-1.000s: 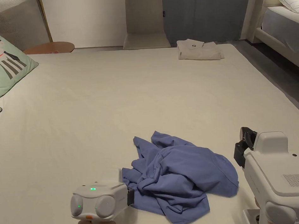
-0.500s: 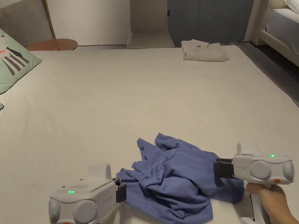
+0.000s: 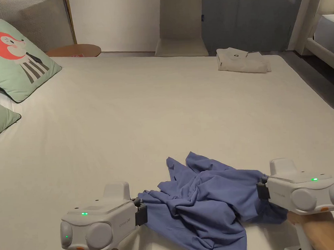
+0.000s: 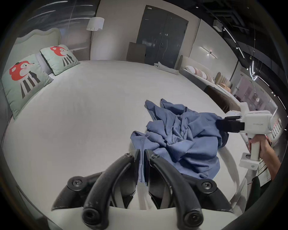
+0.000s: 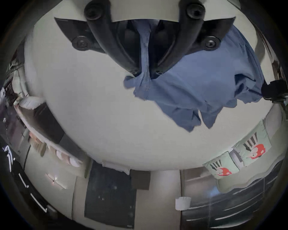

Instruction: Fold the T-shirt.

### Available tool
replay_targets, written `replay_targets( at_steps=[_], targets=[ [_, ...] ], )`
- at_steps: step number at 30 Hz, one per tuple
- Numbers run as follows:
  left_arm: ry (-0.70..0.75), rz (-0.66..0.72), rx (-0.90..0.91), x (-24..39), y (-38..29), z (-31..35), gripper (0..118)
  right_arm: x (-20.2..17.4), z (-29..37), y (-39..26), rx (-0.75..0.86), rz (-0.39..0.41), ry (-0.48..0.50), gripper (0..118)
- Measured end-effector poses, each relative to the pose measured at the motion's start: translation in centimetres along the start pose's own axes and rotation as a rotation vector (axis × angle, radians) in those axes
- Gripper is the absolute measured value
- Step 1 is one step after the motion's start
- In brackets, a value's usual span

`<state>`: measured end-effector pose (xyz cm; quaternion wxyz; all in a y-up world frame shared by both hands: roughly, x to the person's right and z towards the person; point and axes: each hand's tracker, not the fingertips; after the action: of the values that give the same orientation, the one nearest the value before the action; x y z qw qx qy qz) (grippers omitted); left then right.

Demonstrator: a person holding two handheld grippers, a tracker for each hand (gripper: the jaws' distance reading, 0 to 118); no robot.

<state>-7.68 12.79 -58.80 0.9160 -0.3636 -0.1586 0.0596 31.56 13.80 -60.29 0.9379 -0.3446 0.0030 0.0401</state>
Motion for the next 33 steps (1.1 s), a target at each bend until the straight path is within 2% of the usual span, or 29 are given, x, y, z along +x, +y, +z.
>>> replay_targets(
  at_steps=[3,8,14,19,22,25,27,33],
  targets=[
    [0.012,0.03,0.039,-1.2,2.0,0.8,5,0.5,3.2,3.2,0.114,0.059,-0.035,10],
    [0.1,0.03,0.181,-4.4,7.8,3.3,5,1.4,7.0,9.9,0.316,0.167,-0.166,10],
    [0.215,0.071,0.336,-9.8,16.4,7.0,5,3.0,8.9,17.1,0.431,0.192,-0.288,10],
    [0.192,0.168,0.445,-12.3,23.7,8.7,5,3.6,8.6,22.2,0.502,0.188,-0.294,10],
    [0.201,0.15,0.469,-12.3,28.0,8.9,5,2.8,8.1,25.0,0.555,0.234,-0.317,10],
    [0.28,0.075,0.529,-11.7,32.1,8.6,5,1.7,7.7,27.2,0.613,0.266,-0.357,10],
    [0.3,0.077,0.557,-11.5,34.5,8.5,5,1.1,7.1,28.5,0.645,0.302,-0.397,10],
    [0.405,0.037,0.663,-11.5,38.5,7.6,5,-0.5,4.3,30.3,0.67,0.324,-0.418,10]
  ],
)
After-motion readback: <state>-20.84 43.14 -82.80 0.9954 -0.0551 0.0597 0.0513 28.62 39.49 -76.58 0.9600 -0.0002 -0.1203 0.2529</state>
